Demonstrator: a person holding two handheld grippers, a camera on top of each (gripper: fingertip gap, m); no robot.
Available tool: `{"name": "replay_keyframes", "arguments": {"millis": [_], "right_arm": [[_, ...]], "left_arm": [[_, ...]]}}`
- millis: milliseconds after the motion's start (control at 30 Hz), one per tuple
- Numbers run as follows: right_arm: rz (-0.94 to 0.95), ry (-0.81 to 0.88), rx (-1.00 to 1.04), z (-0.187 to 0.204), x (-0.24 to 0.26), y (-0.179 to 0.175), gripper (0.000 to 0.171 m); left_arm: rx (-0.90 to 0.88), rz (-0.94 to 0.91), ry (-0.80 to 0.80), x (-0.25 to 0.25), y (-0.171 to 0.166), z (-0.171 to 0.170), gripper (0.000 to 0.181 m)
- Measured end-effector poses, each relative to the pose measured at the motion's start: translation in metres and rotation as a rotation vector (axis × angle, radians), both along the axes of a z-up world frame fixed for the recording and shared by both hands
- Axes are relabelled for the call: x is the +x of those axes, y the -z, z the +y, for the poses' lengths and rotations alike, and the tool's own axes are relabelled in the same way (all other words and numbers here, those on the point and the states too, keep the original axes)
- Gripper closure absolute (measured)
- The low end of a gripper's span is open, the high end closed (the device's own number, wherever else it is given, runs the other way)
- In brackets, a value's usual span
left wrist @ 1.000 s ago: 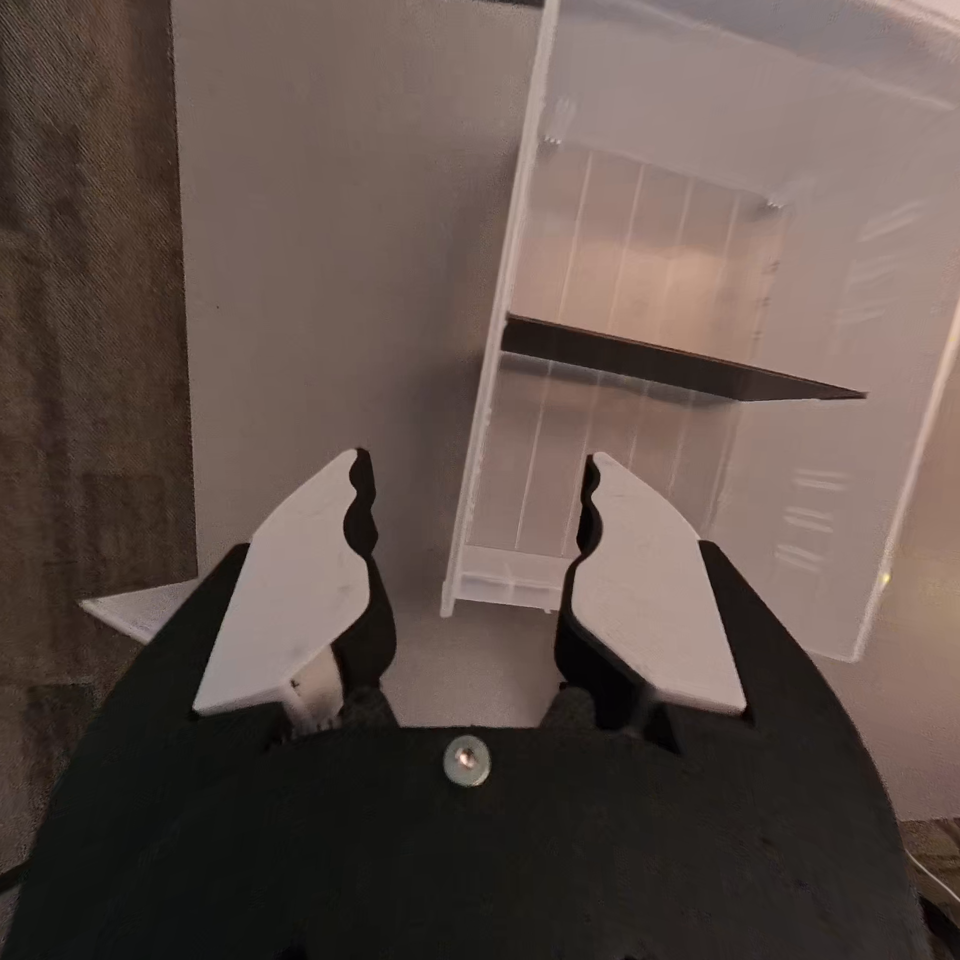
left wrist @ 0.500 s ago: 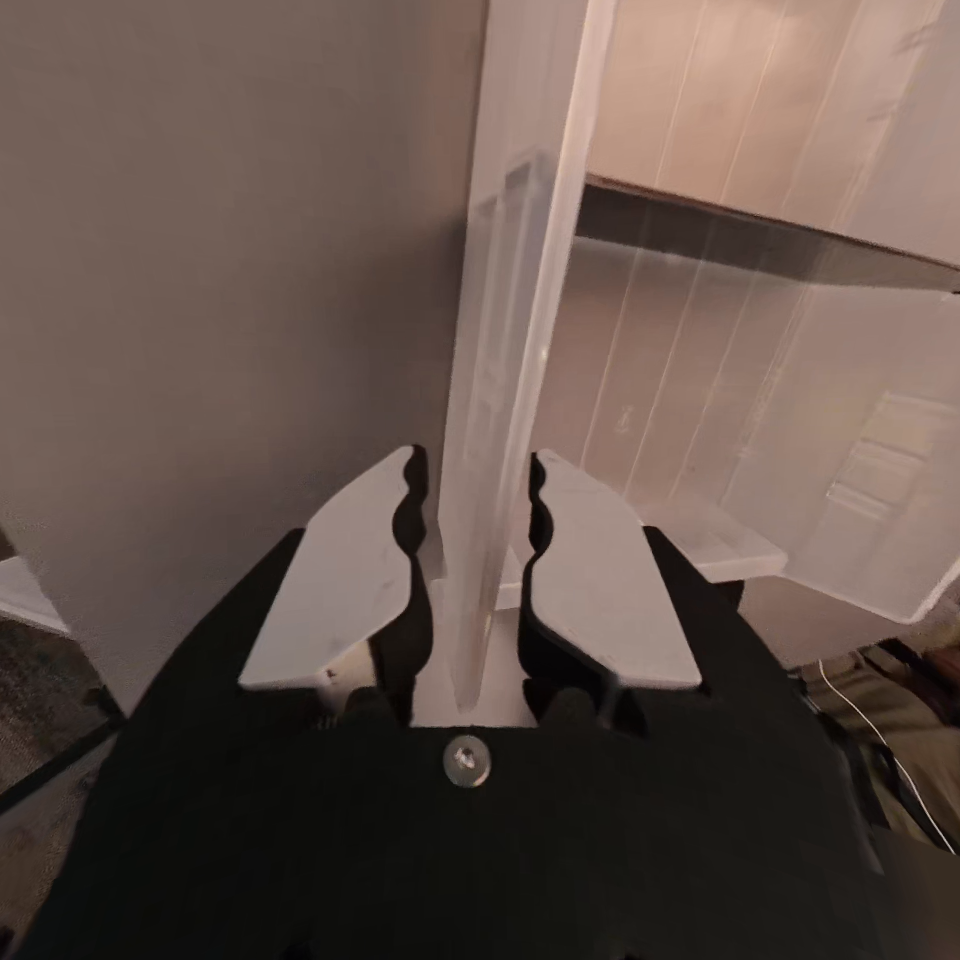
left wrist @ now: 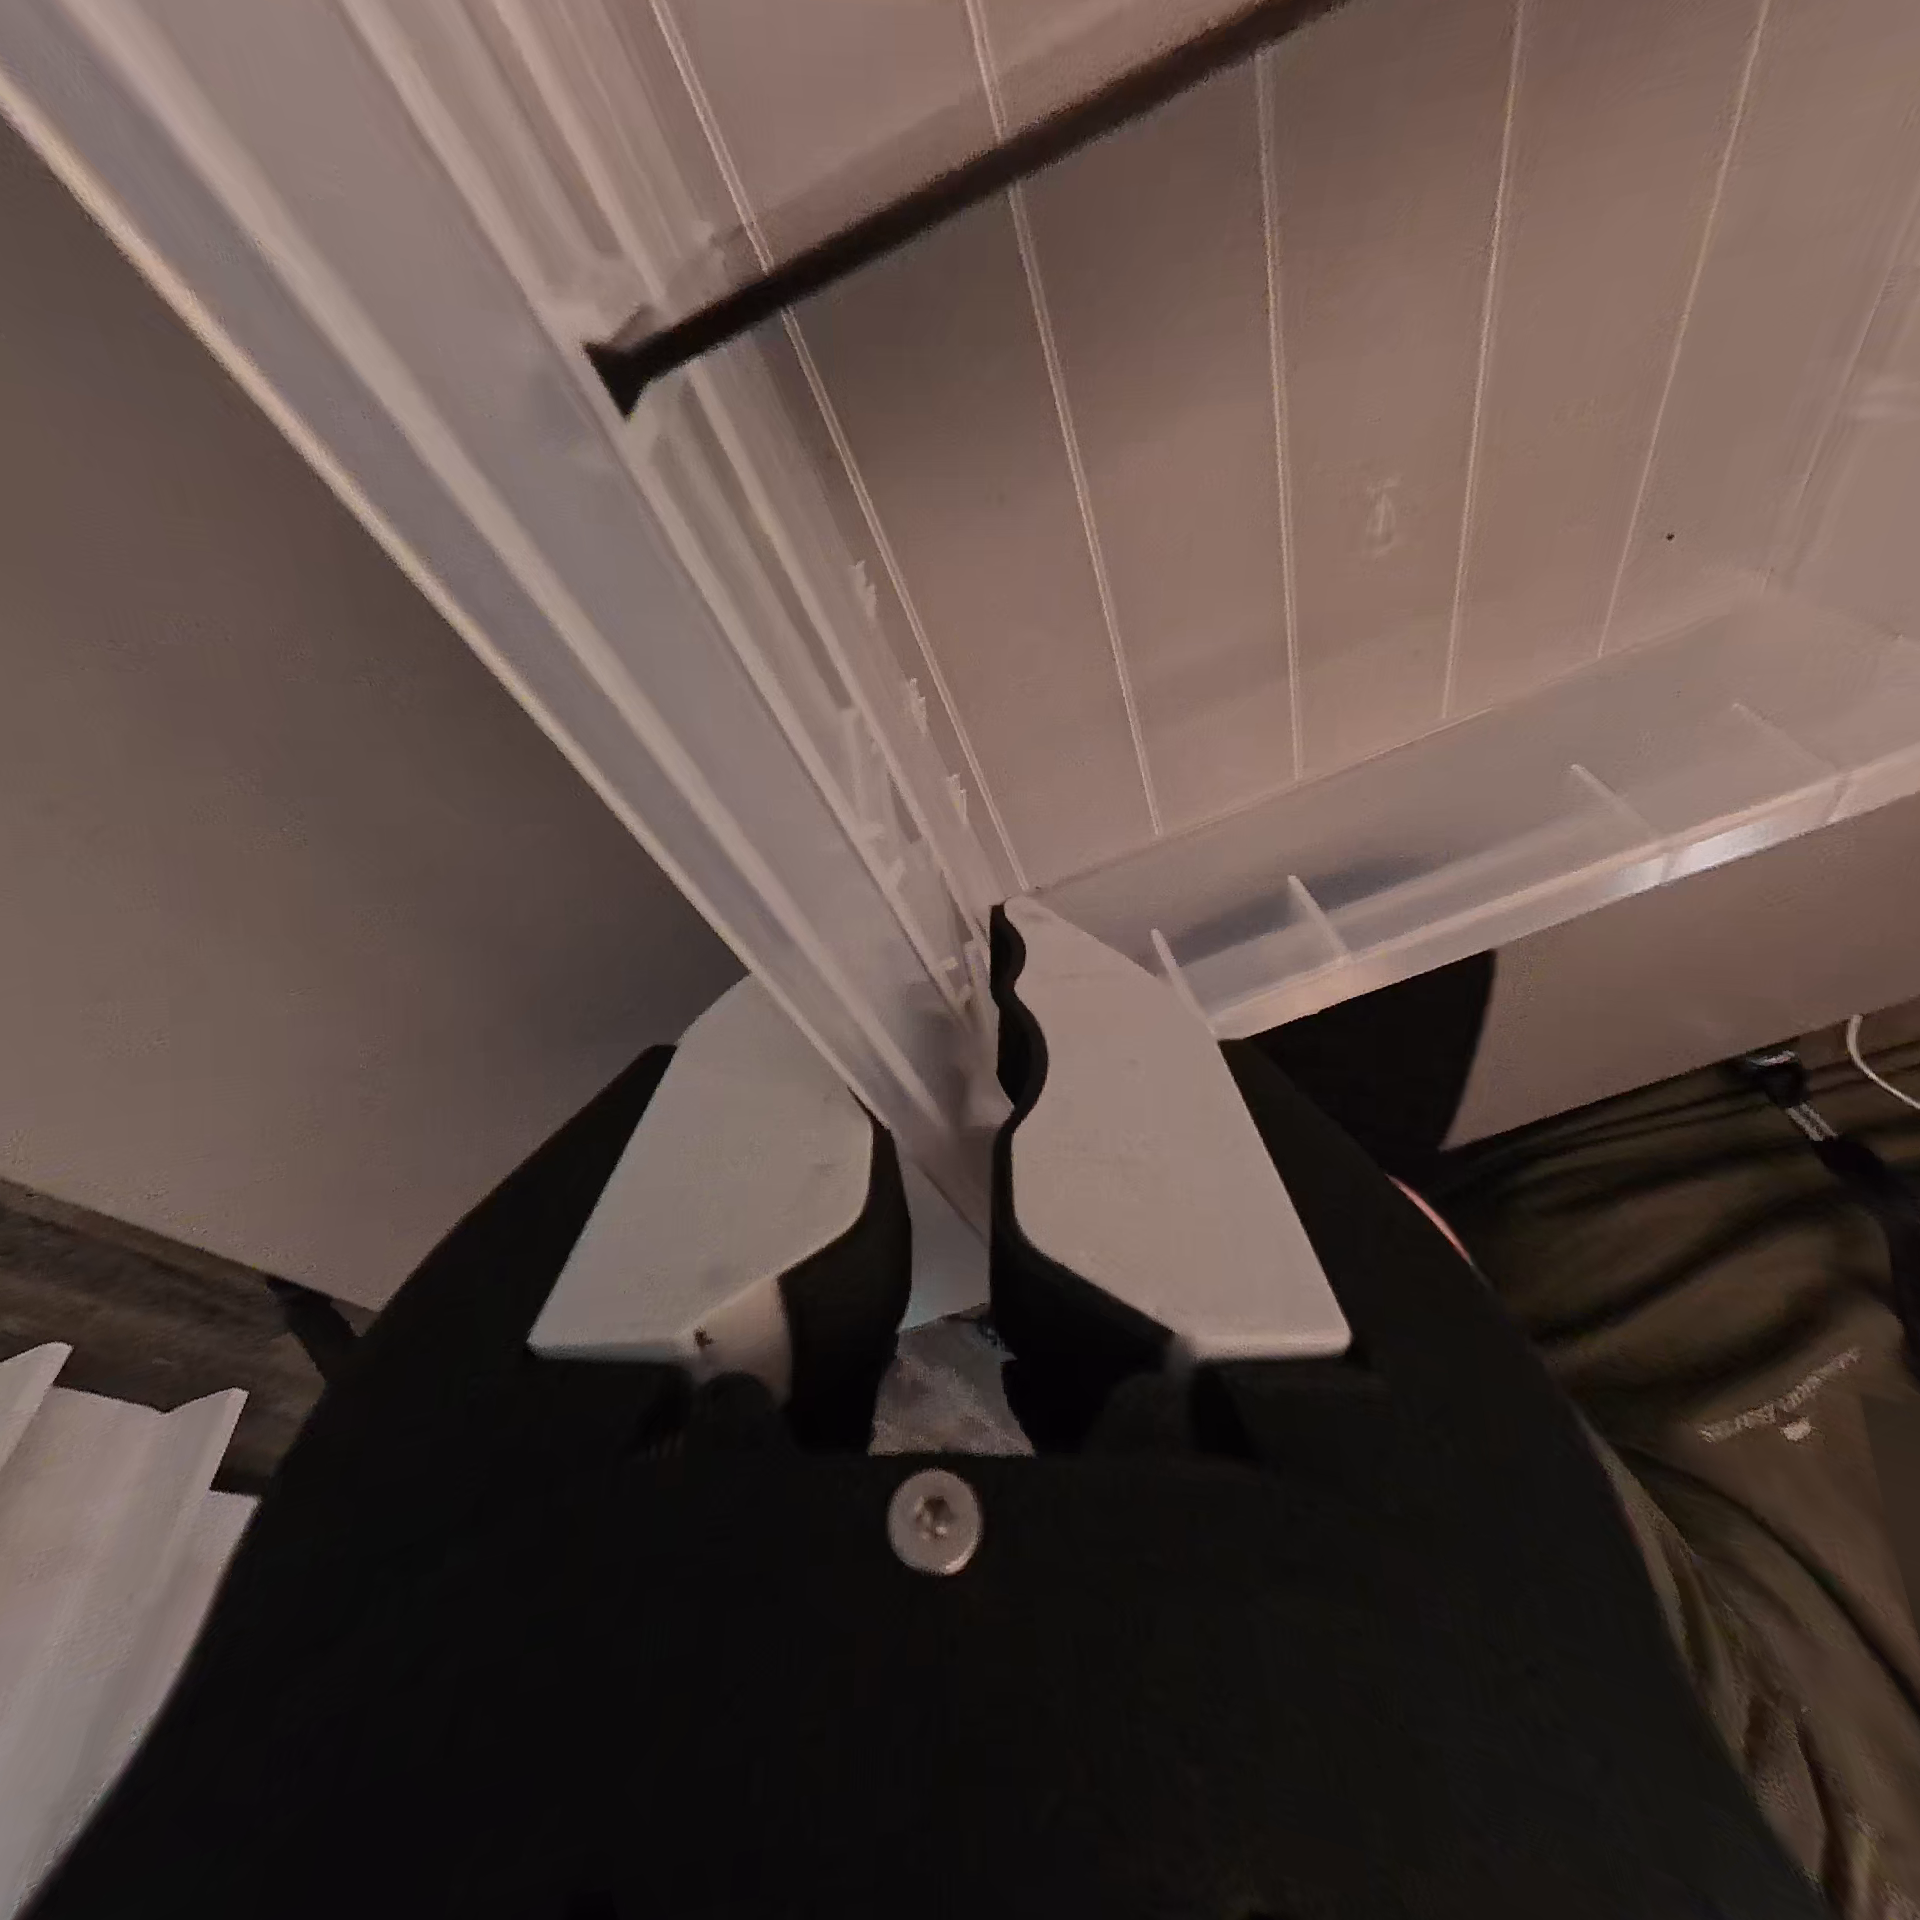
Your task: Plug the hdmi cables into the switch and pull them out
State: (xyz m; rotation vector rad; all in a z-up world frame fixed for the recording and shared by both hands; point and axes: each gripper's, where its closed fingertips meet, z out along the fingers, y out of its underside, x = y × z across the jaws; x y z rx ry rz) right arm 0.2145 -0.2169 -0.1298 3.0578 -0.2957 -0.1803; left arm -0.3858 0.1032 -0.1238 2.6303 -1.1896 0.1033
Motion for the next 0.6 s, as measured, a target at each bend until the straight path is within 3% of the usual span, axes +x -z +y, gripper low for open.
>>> {"name": "replay_keyframes", "arguments": {"millis": [200,367,500,600], "right_arm": [[-0.009,-0.08,-0.045,0.015,-0.018,0.002,0.158],[0.016,-0.098,-0.013,0.02,-0.022,0.003,0.154],[-0.029,-0.009,0.131,0.028,-0.008,-0.02,0.148],[-0.138,0.063,0.258,0.026,0.001,-0.057,0.144]], "left_arm": [[-0.051,0.066,0.056,0.029,-0.002,-0.024,0.163],[0.035,0.045,0.148,0.05,-0.013,-0.027,0.156],[0.169,0.002,0.127,0.048,-0.036,-0.022,0.149],[0.317,-0.06,0.104,0.05,-0.062,-0.015,0.148]]}}
